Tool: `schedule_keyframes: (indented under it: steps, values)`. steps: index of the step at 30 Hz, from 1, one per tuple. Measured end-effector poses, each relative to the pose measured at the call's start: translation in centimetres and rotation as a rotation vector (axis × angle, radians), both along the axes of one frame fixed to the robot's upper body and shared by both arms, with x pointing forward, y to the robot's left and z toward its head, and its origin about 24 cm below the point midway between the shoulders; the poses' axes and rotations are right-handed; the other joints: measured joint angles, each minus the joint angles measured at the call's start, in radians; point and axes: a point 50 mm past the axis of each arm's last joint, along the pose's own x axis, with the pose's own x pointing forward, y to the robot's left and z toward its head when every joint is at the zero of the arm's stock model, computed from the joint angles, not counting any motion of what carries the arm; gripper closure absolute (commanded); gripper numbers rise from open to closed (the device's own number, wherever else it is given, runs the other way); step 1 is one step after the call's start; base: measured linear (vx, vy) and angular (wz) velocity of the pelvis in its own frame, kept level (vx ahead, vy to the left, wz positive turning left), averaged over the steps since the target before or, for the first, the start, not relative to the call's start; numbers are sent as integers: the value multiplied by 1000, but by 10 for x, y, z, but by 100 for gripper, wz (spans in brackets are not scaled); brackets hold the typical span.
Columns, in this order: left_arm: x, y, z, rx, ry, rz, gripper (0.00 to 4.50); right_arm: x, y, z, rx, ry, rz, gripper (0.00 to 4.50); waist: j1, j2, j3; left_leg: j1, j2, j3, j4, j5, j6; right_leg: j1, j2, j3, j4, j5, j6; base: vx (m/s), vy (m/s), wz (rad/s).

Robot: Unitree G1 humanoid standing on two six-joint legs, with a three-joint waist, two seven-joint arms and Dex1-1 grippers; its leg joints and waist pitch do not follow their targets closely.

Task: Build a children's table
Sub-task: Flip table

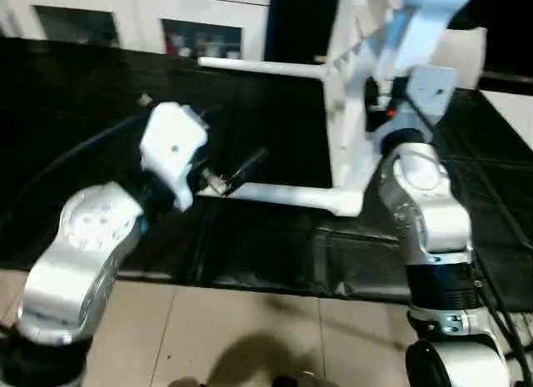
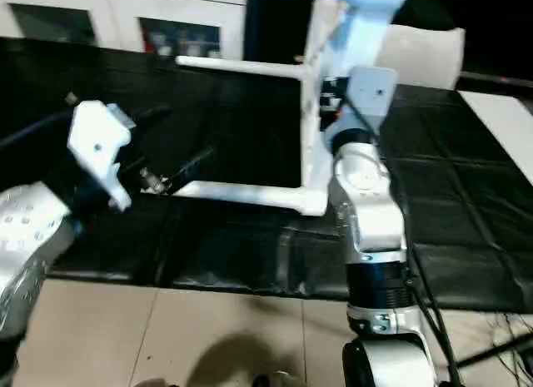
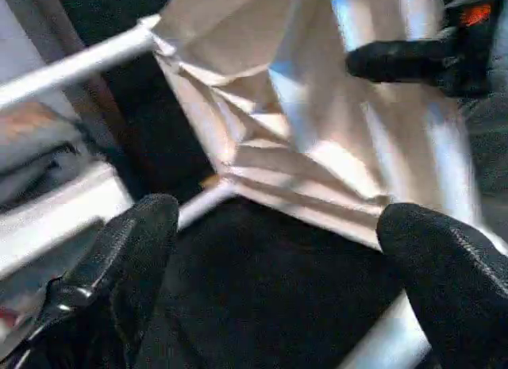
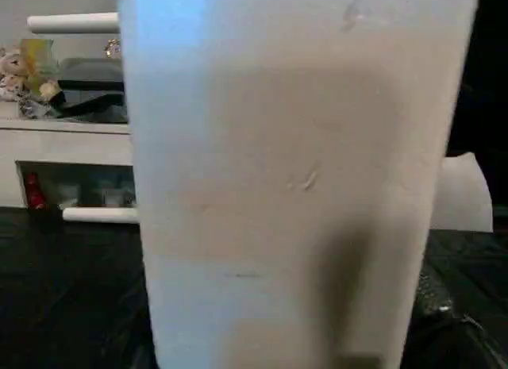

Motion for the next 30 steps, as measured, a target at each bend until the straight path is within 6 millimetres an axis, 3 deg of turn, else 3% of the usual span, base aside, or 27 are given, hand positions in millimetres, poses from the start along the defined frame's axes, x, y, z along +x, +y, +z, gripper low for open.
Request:
schedule_keyframes:
  steps: [3,9,15,16,19,21,30]
  values:
    - [6,5,11,58,-81,52,0,1,1,-1,-2,6,9,191,0,-2,-1,0,0,0,0,0,0,0,0,0,1,0,0,0,0,0]
    - [13,11,54,187,-356,137,0,2,4,-12,6,49,23,140,2,-7,-2,1,0,-1,2,0,-1,1,0,0,3,0,-1,0,0,0]
    - [24,23,72,298,-450,223,0,0,-1,-44,6,163,7,140,7,-9,-3,0,0,-2,5,-1,-2,1,0,0,5,1,-2,0,0,0]
    - [25,24,74,305,-461,227,0,0,-2,-48,5,177,9,109,8,-9,-3,0,0,-2,5,-1,-2,1,0,0,5,1,-2,0,0,0]
    - [32,29,83,340,-504,262,0,-2,0,-53,-3,192,29,100,9,-9,-3,0,0,-2,5,0,-2,1,0,0,5,2,-2,0,0,0]
    - [35,31,86,351,-522,276,0,-2,0,-53,-9,192,32,63,10,-9,-3,1,0,-2,5,0,-2,2,0,0,6,2,-2,0,0,0]
    - [57,38,104,474,-591,314,0,0,0,-62,-34,230,23,60,19,-12,-3,0,0,-2,6,0,-2,2,0,0,6,2,-3,0,0,0]
